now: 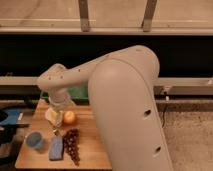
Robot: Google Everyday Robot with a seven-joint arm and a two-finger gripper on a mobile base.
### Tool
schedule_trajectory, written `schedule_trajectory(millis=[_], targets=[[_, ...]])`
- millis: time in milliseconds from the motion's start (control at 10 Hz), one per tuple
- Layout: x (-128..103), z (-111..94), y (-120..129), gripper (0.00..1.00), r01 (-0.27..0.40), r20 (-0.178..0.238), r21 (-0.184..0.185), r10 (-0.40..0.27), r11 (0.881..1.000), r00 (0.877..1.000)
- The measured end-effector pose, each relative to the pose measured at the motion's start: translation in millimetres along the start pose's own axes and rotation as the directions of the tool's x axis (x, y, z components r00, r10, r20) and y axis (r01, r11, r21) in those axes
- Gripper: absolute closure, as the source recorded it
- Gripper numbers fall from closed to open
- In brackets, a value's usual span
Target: Place apple in plastic cup
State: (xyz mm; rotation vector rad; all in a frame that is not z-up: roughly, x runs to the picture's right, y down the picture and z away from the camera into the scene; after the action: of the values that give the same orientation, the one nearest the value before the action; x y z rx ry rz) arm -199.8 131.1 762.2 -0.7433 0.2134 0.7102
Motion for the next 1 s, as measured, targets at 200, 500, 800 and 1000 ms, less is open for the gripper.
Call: schedule_trajectory(millis=[200,500,800,1000], targets=[[8.7,9.1,-6.6,0.20,-0.026,0.007,-0.011,0.026,1.000,1.000],[14.9,18.6,-18.1,0.20,-0.052,0.022,-0.028,0.052,0.998,0.998],[0.9,32.5,-22.6,0.20,-0.029,0.033,-0.052,0.031,0.998,0.999],[-13.5,40.3,-23.2,0.20,-0.006,0.037,-0.064,0.008,0.998,0.999]])
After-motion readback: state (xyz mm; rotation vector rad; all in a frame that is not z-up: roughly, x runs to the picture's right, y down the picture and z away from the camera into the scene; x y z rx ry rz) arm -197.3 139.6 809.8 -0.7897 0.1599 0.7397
